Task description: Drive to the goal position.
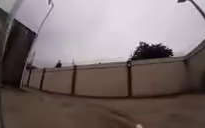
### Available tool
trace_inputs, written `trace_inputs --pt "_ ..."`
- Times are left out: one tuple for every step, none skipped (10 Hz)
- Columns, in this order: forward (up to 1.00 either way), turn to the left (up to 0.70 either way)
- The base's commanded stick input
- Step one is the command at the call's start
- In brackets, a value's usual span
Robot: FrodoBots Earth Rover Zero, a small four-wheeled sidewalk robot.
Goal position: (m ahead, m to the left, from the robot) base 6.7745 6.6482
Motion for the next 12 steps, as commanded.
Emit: trace_inputs --pt "0.84 0.33" --pt "0.84 0.33" --pt "0.84 0.33" --pt "0.84 0.32" --pt "0.84 0.28" --pt "0.84 0.10" --pt "0.84 0.03" --pt "0.84 0.03" --pt "0.84 0.03" --pt "0.84 0.03" --pt "0.84 0.03" --pt "0.84 0.03"
